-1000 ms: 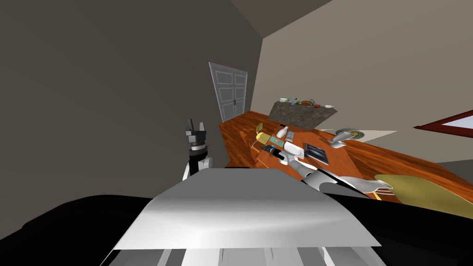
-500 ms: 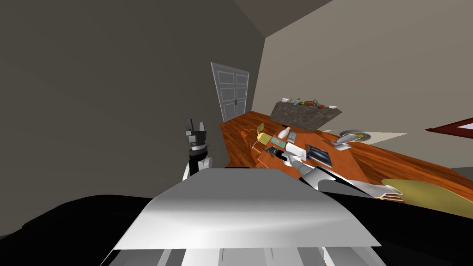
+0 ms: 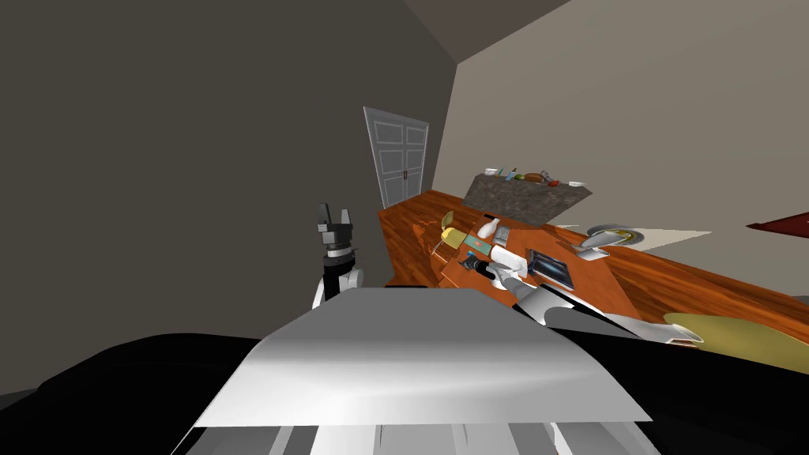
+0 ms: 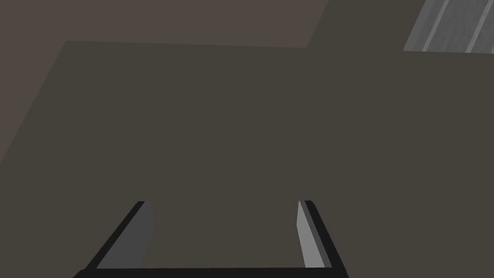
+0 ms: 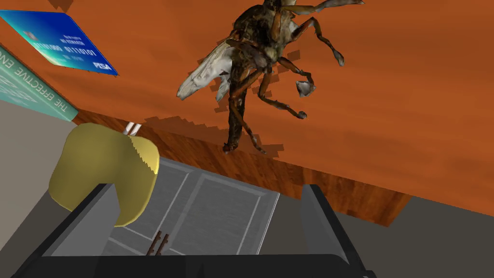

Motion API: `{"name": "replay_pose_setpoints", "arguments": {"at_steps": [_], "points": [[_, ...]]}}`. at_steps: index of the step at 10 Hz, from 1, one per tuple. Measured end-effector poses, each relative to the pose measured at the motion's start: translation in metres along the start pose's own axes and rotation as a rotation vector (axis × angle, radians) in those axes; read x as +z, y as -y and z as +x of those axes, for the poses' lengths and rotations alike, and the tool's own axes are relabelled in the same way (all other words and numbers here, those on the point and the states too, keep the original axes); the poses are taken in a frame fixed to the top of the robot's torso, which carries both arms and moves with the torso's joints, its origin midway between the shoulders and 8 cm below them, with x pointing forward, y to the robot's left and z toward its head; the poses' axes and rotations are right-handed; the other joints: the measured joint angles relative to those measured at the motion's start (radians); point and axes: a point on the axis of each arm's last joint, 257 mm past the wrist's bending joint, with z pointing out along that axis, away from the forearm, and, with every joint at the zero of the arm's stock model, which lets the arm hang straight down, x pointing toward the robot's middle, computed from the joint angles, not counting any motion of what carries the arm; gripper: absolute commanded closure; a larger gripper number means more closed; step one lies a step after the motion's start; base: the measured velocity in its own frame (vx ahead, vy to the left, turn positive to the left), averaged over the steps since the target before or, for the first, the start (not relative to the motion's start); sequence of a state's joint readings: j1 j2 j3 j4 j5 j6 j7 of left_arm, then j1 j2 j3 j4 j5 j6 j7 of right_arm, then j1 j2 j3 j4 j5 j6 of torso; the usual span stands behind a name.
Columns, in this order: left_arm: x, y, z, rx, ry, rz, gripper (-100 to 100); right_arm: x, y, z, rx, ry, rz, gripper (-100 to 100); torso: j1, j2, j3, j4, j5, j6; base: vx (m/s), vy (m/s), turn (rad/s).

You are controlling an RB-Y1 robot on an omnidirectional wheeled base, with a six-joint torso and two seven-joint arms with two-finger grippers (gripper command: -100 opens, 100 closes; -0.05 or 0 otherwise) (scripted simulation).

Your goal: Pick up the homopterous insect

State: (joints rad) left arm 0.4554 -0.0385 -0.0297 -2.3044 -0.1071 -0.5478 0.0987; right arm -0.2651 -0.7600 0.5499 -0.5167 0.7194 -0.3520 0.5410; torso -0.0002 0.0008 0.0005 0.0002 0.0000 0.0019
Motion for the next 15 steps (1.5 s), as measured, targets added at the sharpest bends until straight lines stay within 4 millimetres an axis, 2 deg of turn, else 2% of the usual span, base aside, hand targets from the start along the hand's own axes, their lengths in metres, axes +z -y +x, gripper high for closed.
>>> {"name": "replay_pose_setpoints", "arguments": {"at_steps": [3,4,5,8,9,13,14,15], "points": [[0.000,0.000,0.000,0.000,0.000,0.000,0,-0.005,0.004,0.036,-0.059,-0.083,0.015,-100,-0.001,0.000,0.000,0.000,0.000,0.000,0.008,-0.007,0.011],[0.000,0.000,0.000,0.000,0.000,0.000,0,-0.005,0.004,0.038,-0.062,-0.089,0.016,0,0.000,0.000,0.000,0.000,0.000,0.000,0.000,0.000,0.000],[0.000,0.000,0.000,0.000,0.000,0.000,0,-0.005,0.004,0.038,-0.062,-0.088,0.016,-100,0.000,0.000,0.000,0.000,0.000,0.000,0.026,-0.039,0.042],[0.000,0.000,0.000,0.000,0.000,0.000,0,0.003,-0.013,0.036,-0.058,-0.090,0.017,-100,-0.004,-0.002,-0.001,0.000,-0.001,0.000,0.024,-0.053,0.017],[0.000,0.000,0.000,0.000,0.000,0.000,0,0.003,-0.013,0.036,-0.057,-0.091,0.019,100,-0.002,-0.001,-0.001,0.000,-0.001,0.000,0.002,-0.006,0.000],[0.000,0.000,0.000,0.000,0.000,0.000,0,0.003,-0.012,0.037,-0.056,-0.092,0.021,100,-0.001,0.000,0.000,0.000,-0.001,-0.001,0.000,0.000,0.000],[0.000,0.000,0.000,0.000,0.000,0.000,0,0.003,-0.012,0.037,-0.056,-0.092,0.021,0,0.000,0.000,0.000,0.000,-0.001,-0.001,0.000,0.000,0.000],[0.000,0.000,0.000,0.000,0.000,0.000,0,0.003,-0.012,0.037,-0.056,-0.092,0.021,100,0.000,0.000,0.000,0.000,-0.001,-0.001,-0.027,0.056,-0.030]]}}
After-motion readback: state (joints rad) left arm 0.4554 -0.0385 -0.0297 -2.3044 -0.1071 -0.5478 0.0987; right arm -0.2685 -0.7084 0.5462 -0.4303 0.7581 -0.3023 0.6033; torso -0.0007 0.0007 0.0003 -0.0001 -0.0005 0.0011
